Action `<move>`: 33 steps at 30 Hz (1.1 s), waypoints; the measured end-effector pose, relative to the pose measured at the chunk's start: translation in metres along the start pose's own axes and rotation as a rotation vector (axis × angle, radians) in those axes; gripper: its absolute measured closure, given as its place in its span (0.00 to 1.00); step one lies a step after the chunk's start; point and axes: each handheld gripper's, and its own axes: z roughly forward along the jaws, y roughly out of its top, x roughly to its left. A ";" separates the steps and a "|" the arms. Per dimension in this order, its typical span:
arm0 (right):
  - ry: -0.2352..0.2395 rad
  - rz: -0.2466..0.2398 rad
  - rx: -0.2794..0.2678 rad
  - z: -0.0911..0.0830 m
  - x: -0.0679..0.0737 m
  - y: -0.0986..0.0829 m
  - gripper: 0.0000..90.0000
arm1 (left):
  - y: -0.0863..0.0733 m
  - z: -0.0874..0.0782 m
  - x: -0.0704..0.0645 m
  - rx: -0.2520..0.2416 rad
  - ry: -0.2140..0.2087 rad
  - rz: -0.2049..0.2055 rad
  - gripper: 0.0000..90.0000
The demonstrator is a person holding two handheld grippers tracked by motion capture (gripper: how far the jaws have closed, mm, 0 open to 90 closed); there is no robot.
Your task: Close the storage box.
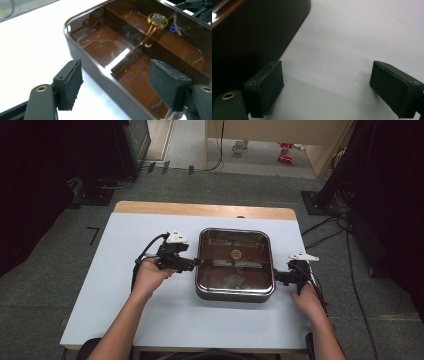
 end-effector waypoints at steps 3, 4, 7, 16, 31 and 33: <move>0.000 0.000 0.001 0.000 0.000 0.000 0.12 | -0.013 -0.007 0.001 -0.011 0.021 -0.015 0.30; 0.000 0.000 0.001 0.000 0.000 0.000 0.12 | -0.017 -0.009 0.001 -0.015 0.031 -0.016 0.29; 0.000 0.000 0.001 0.000 0.000 0.000 0.12 | -0.031 -0.013 0.001 -0.043 0.062 -0.013 0.28; 0.000 0.000 0.001 0.000 0.000 0.000 0.12 | -0.066 -0.017 -0.001 -0.039 0.121 -0.005 0.25; 0.000 0.001 0.001 0.000 0.000 0.000 0.12 | -0.108 -0.002 -0.019 0.063 0.087 0.026 0.24; 0.000 0.001 0.001 0.000 0.000 0.000 0.12 | -0.110 0.001 -0.019 0.082 0.076 0.014 0.24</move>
